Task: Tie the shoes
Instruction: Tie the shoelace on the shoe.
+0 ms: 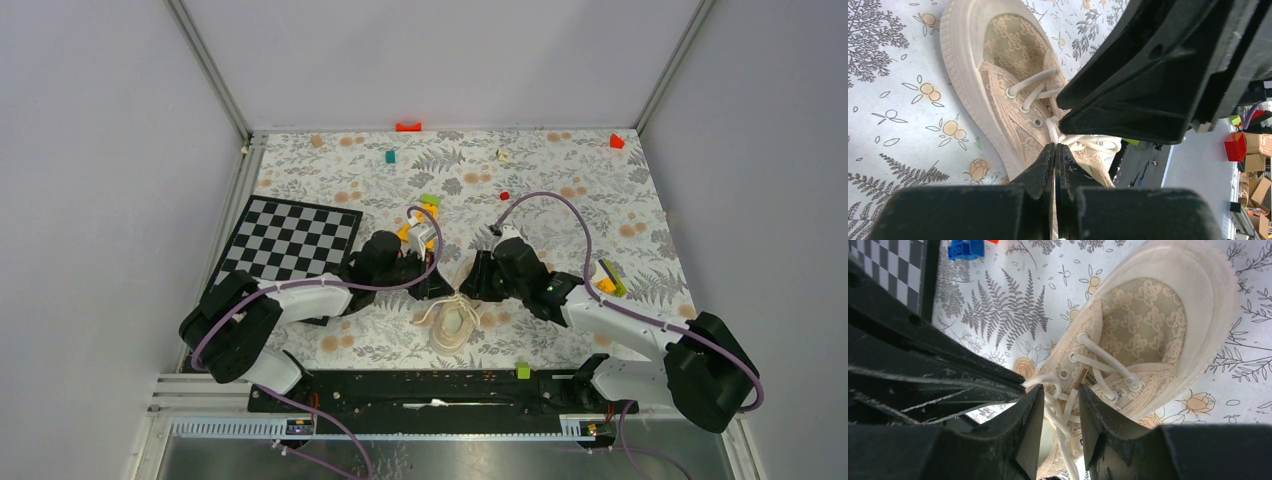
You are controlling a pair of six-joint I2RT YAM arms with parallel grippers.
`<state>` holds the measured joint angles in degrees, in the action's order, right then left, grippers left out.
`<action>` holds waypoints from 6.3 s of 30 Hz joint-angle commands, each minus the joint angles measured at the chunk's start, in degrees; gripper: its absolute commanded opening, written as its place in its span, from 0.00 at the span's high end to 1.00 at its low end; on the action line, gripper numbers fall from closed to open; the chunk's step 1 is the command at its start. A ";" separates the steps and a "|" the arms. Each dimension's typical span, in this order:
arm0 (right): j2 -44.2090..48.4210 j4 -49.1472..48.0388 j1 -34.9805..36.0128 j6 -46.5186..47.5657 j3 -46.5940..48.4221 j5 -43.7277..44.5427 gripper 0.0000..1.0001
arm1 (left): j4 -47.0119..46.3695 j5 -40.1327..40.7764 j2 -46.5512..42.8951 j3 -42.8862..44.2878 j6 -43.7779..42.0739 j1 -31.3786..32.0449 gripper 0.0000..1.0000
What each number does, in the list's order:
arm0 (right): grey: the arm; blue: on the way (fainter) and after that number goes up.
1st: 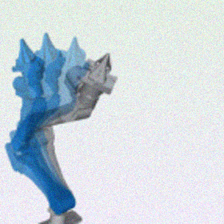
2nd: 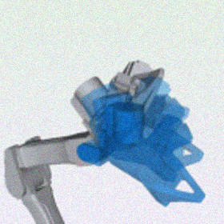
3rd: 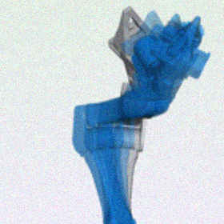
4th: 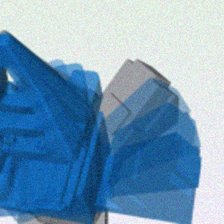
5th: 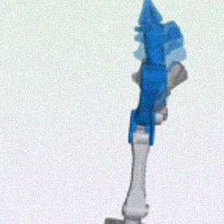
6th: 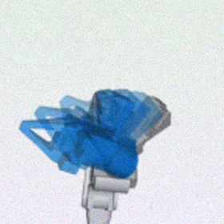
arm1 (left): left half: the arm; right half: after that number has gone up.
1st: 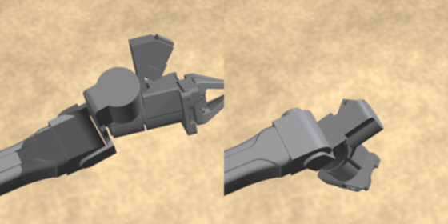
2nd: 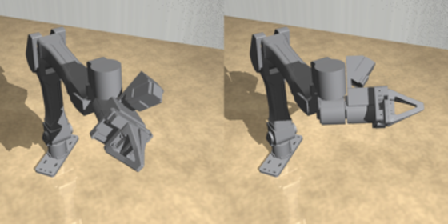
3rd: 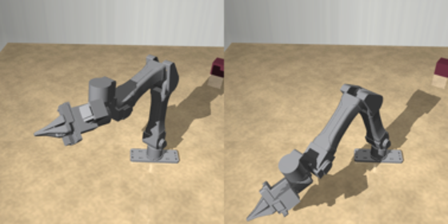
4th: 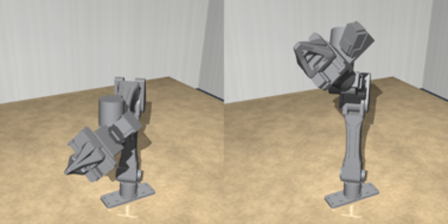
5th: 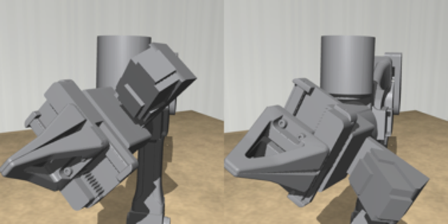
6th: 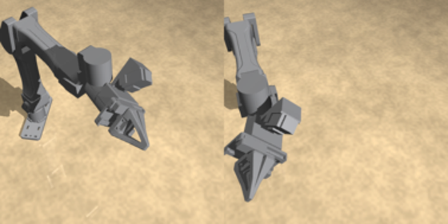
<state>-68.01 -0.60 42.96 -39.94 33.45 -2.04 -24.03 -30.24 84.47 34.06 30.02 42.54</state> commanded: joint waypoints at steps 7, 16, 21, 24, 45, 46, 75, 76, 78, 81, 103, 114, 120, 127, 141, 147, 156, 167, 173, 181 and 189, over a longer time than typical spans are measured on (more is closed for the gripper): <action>-2.47 1.17 -0.01 1.25 0.49 1.71 0.61 | -1.17 0.54 -2.24 -1.27 -3.74 1.69 1.00; -5.53 6.19 2.55 3.76 3.43 7.12 0.67 | -1.80 1.87 -2.29 -2.33 -3.76 1.75 1.00; -6.28 5.32 3.71 3.65 3.97 7.11 0.59 | -1.90 2.11 -2.11 -2.58 -3.89 1.67 1.00; -6.99 5.64 4.68 3.85 5.24 7.27 0.60 | -1.98 2.37 -2.05 -2.93 -3.92 1.75 1.00; -0.84 5.68 5.03 3.12 3.09 11.55 1.00 | -1.29 3.01 -3.47 -3.22 -4.53 1.67 1.00; -0.81 5.45 5.03 3.04 2.94 11.43 1.00 | -1.16 2.97 -3.52 -3.14 -4.53 1.70 1.00; -1.37 2.98 4.98 3.78 5.32 18.48 1.00 | -1.02 1.18 -2.74 -2.73 -4.45 1.72 1.00; -1.55 2.99 4.95 3.96 5.65 18.68 1.00 | -1.02 1.12 -2.74 -2.77 -4.44 1.73 1.00; -1.95 3.00 4.94 4.47 6.16 19.17 1.00 | -1.02 1.10 -2.81 -2.77 -4.49 1.73 1.00; -2.61 2.97 4.84 5.18 6.96 19.89 1.00 | -0.95 0.77 -2.73 -2.69 -4.55 1.71 1.00; -9.61 1.21 3.54 5.34 9.94 19.41 1.00 | -1.11 0.02 -2.70 -3.28 -4.62 1.67 1.00; 7.34 2.60 3.53 3.21 2.47 16.02 0.43 | -1.01 1.56 -3.58 -3.57 -4.46 1.69 1.00; 15.43 3.91 5.99 -1.26 -4.69 10.90 0.42 | -1.02 2.40 -3.35 -3.48 -4.09 1.72 1.00; 15.09 1.27 10.14 -4.08 -7.53 10.38 0.41 | -0.30 2.90 -3.25 -2.76 -4.07 1.70 1.00; 10.70 -1.64 10.92 -4.25 -6.63 10.36 0.93 | 0.50 3.77 -4.56 -2.45 -3.83 1.62 1.00; 13.74 0.26 10.92 -4.73 -7.59 11.96 1.00 | 0.63 5.15 -6.10 -2.33 -2.03 1.01 1.00; 16.49 3.95 10.92 -5.06 -9.35 12.77 1.00 | 0.29 7.23 -7.30 -3.46 0.17 -0.90 1.00; 19.15 3.95 10.92 -6.13 -12.50 13.35 1.00 | 1.66 9.25 -8.11 -4.56 0.85 -1.95 1.00; 19.48 3.36 10.92 -6.87 -13.83 14.19 1.00 | 2.99 10.71 -9.06 -5.26 0.92 -2.66 1.00; 20.85 4.47 10.91 -7.68 -15.15 15.76 1.00 | 2.81 11.58 -9.02 -5.85 1.22 -4.31 1.00; 23.02 6.70 10.91 -8.22 -15.98 17.61 1.00 | 1.41 10.55 -7.59 -5.03 1.88 -6.14 1.00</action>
<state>-46.09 1.96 53.54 -47.81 18.41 11.55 -20.23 -22.33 76.88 28.56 32.25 38.68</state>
